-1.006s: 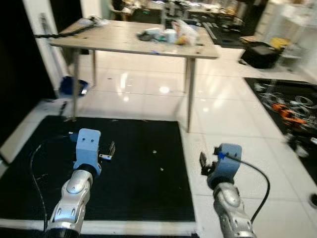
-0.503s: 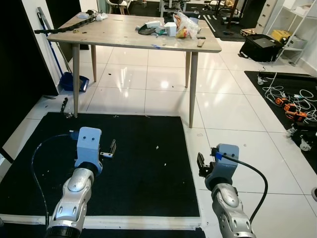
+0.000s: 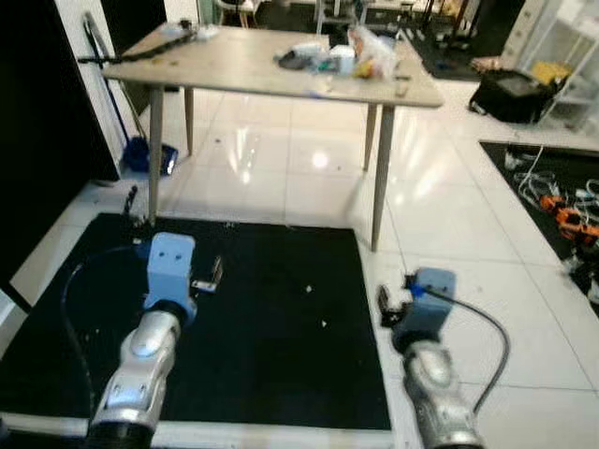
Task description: Picking trash to rubbish bin
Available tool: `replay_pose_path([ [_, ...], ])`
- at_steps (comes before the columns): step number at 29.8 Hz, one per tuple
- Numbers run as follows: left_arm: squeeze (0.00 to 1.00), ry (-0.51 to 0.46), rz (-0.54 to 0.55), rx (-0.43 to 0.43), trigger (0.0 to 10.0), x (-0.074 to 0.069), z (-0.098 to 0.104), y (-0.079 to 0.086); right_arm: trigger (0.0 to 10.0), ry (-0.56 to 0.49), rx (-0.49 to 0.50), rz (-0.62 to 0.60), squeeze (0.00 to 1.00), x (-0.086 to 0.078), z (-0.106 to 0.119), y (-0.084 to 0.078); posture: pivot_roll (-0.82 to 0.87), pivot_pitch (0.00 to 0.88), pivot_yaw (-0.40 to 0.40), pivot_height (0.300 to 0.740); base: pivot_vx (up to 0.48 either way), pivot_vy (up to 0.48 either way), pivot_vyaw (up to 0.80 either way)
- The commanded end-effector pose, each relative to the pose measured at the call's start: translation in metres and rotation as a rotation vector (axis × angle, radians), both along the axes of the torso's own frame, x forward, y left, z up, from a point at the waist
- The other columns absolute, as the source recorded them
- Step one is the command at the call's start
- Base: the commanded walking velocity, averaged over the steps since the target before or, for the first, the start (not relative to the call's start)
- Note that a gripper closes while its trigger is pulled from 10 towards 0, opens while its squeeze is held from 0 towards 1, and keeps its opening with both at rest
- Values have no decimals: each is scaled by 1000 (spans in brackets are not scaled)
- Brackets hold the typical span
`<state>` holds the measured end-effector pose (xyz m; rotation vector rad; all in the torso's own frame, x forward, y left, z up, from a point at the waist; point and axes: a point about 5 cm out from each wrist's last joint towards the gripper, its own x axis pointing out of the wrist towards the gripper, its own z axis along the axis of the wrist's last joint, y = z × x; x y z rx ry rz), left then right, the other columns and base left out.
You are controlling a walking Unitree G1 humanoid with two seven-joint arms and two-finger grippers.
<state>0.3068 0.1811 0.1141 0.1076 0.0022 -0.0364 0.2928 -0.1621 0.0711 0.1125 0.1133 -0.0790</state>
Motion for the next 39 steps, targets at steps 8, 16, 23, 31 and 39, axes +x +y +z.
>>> replay_pose_path([
  [8, 0, 15, -5, 5, 10000, -1, -4, -1, 10000, 21, -22, -23, 0, -4, -5, -10, -53, 96, 18, 740, 350, 0, 0],
  [16, 0, 14, -15, 8, 10000, 1, -3, -3, 10000, 25, -27, -23, 0, -4, -6, -10, -51, 93, 17, 740, 346, 0, 0],
  [23, 0, 12, -8, 6, 10000, 1, -3, -1, 10000, 20, -25, -22, 0, -3, -5, -9, -49, 87, 13, 740, 340, 0, 0],
  [31, 0, 12, -16, 9, 10000, 1, -3, -2, 10000, 17, -27, -23, 0, -2, -4, -9, -53, 81, 11, 740, 342, 0, 0],
  [39, 0, 11, -18, 6, 10000, 2, -3, -3, 10000, 22, -28, -23, 0, -3, -5, -11, -52, 72, 8, 740, 338, 0, 0],
])
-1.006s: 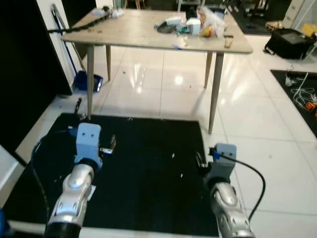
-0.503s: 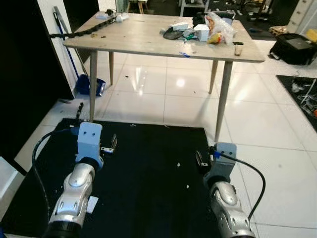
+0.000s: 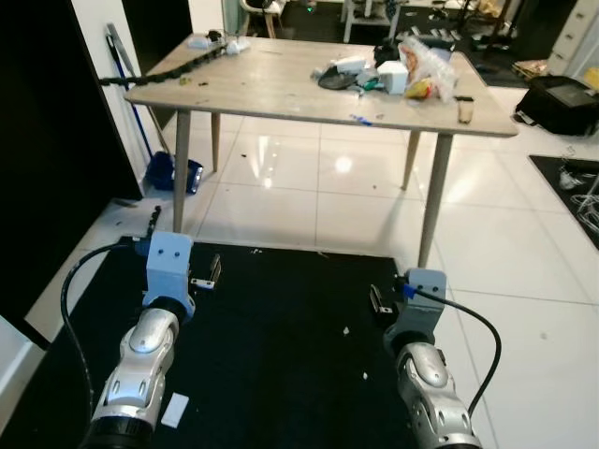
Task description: Picking trash to rubbish bin
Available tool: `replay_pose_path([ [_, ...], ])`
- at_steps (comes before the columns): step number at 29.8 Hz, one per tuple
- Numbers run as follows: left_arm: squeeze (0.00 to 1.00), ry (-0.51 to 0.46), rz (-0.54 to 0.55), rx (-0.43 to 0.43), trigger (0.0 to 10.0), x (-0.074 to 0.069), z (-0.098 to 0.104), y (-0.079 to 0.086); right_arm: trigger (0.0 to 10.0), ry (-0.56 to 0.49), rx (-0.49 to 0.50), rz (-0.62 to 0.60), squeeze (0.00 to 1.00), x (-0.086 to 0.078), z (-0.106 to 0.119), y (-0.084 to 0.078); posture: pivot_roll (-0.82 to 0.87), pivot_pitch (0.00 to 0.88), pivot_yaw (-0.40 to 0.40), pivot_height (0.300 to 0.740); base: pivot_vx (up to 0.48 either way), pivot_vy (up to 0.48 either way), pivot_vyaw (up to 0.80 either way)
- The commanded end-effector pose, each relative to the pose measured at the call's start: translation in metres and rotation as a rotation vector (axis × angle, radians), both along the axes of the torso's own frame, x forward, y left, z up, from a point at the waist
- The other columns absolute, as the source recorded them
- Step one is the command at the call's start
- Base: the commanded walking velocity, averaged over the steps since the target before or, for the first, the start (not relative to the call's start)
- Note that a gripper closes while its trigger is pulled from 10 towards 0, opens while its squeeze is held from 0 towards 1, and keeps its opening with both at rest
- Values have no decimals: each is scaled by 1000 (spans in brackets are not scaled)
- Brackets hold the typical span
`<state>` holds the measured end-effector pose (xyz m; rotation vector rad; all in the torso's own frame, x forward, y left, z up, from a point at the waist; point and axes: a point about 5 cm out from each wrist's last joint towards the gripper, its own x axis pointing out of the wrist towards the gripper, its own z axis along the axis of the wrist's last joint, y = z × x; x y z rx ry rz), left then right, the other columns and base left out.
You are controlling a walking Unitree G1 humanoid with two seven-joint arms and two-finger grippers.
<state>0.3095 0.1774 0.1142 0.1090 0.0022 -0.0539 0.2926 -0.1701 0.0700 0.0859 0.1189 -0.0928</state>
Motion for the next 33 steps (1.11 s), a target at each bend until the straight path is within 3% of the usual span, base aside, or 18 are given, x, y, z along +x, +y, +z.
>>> replay_pose_path([
  [1, 0, 10, -2, 5, 10000, -1, -3, 0, 10000, 15, 1, -12, 0, -2, -4, -3, -53, 75, 7, 740, 341, 0, 0],
  [33, 0, 4, -8, 6, 10000, 1, -2, -2, 10000, 39, 8, -13, 0, -5, -6, -5, -52, 99, 9, 740, 341, 0, 0],
])
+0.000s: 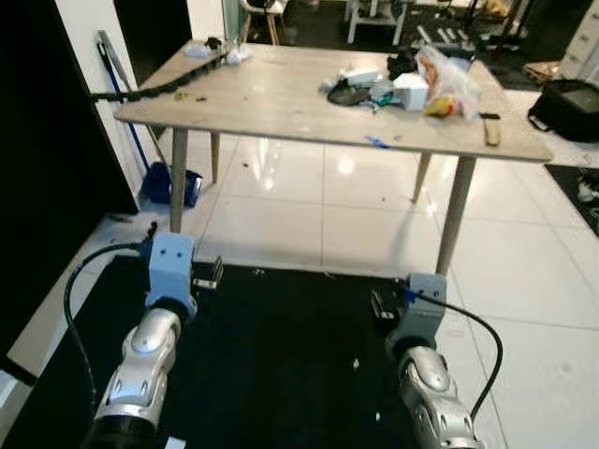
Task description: Picking trash to rubbish bin
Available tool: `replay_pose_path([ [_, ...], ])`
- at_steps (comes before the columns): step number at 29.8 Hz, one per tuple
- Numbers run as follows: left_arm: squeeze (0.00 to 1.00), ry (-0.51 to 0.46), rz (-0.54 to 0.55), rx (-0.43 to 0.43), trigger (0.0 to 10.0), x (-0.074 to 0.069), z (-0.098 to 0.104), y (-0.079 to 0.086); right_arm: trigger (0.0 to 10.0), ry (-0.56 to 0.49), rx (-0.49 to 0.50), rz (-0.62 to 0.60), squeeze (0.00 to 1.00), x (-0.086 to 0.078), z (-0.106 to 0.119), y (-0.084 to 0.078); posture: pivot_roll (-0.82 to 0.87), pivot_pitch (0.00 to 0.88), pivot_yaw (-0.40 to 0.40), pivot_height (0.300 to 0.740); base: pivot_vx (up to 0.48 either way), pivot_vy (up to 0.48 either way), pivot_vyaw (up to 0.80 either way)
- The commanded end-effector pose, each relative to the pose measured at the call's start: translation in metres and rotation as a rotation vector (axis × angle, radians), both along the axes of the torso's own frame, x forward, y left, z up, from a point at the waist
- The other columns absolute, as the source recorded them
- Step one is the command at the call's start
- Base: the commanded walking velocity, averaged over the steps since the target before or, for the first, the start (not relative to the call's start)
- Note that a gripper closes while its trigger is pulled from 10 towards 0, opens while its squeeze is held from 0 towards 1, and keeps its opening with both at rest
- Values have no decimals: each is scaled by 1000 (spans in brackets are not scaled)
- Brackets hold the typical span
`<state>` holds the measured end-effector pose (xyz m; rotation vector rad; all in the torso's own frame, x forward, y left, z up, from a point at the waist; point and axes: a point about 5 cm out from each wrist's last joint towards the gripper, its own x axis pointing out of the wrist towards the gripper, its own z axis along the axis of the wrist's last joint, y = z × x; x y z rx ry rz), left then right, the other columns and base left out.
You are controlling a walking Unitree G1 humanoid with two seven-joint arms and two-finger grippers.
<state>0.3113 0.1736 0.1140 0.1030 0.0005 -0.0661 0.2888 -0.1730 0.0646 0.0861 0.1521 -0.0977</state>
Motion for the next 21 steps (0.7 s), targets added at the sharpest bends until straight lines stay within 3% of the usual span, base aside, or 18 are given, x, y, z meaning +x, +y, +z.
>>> replay_pose_path([
  [1, 0, 5, -1, 13, 10000, -1, -1, 1, 10000, 5, 9, -13, 0, -1, -1, -2, -52, 99, 9, 740, 337, 0, 0],
  [21, 0, 2, -6, 13, 10000, 1, 0, 0, 10000, -20, -2, -34, 0, 0, 4, -4, -55, 109, 18, 740, 335, 0, 0],
])
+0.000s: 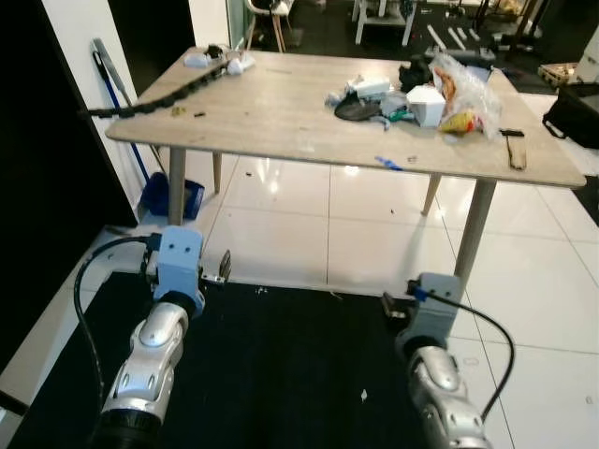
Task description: Picking trash to rubbish bin
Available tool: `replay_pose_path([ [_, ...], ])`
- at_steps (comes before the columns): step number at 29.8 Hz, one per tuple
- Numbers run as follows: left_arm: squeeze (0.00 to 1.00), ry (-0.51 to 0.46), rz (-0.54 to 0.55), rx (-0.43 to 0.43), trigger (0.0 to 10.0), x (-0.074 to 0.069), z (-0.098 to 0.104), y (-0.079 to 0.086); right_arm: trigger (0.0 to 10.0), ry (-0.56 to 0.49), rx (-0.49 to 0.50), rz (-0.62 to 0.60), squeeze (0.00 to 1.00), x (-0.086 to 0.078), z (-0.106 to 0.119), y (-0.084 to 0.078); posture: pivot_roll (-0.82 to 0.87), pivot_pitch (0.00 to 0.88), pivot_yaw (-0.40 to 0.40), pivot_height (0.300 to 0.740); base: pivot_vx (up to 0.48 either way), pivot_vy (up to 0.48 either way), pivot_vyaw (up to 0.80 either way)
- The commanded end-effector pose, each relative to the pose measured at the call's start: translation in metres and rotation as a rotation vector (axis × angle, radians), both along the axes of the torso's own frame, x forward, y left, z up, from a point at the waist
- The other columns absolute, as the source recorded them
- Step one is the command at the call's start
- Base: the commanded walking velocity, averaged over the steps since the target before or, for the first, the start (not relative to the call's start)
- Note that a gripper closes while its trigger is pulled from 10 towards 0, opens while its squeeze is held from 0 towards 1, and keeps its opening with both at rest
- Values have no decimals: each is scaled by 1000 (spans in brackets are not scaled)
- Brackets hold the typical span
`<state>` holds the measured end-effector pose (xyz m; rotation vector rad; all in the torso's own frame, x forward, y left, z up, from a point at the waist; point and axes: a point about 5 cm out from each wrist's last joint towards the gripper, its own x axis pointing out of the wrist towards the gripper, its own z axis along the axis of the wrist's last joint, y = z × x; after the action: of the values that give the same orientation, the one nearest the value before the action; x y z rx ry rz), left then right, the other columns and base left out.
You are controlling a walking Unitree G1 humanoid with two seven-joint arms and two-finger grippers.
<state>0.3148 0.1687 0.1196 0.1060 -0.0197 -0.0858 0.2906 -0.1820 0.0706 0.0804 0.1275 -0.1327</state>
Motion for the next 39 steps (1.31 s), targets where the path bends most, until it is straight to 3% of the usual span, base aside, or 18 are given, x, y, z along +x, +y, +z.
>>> replay_pose_path([
  [1, 0, 22, 11, 11, 10000, -3, -6, 4, 10000, -13, 9, -12, 0, -1, 1, 3, -56, 111, 17, 740, 330, 0, -531],
  [12, 0, 3, 1, 10, 10000, -1, 0, 3, 10000, -104, 7, -29, 0, 6, 22, -1, -57, 110, 16, 740, 317, 0, -728],
  [18, 0, 4, -6, 7, 10000, -1, 0, 2, 10000, -145, -9, -28, 0, 10, 34, -2, -61, 114, 18, 740, 306, 0, 0],
  [27, 0, -34, -1, -10, 10000, 3, 12, 0, 10000, -286, -97, -27, 0, 22, 79, -6, -61, 100, 23, 740, 307, 0, 0],
  [39, 0, -80, -12, -21, 10000, 5, 26, -4, 10000, -298, -142, -6, 0, 24, 84, -7, -57, 84, 7, 740, 305, 0, 0],
])
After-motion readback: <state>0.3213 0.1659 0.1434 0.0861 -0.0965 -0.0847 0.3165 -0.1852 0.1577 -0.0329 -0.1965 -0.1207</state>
